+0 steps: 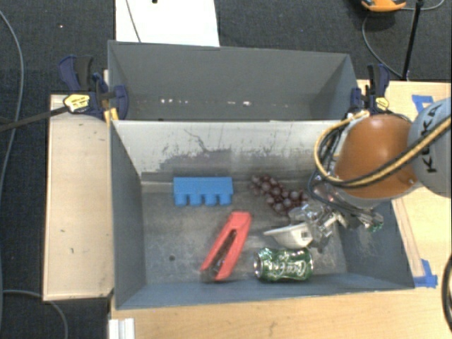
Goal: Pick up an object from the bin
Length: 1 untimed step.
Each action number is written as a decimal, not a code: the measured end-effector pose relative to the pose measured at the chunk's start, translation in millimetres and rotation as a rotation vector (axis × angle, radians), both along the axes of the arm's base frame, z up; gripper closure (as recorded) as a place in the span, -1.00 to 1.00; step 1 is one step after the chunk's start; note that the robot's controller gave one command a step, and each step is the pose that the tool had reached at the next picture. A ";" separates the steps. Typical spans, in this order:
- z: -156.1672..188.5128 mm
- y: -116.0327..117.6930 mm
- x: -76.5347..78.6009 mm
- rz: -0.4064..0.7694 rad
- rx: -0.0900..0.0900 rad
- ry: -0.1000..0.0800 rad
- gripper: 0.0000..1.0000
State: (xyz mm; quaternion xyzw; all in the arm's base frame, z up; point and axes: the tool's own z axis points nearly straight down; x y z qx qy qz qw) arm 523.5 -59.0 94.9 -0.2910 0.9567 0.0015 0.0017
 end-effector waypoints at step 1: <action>23.1 -0.1 0.5 -0.001 0.000 -0.001 1.00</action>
Offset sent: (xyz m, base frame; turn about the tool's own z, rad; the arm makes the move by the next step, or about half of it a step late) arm 0.0000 0.0000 0.0062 0.0000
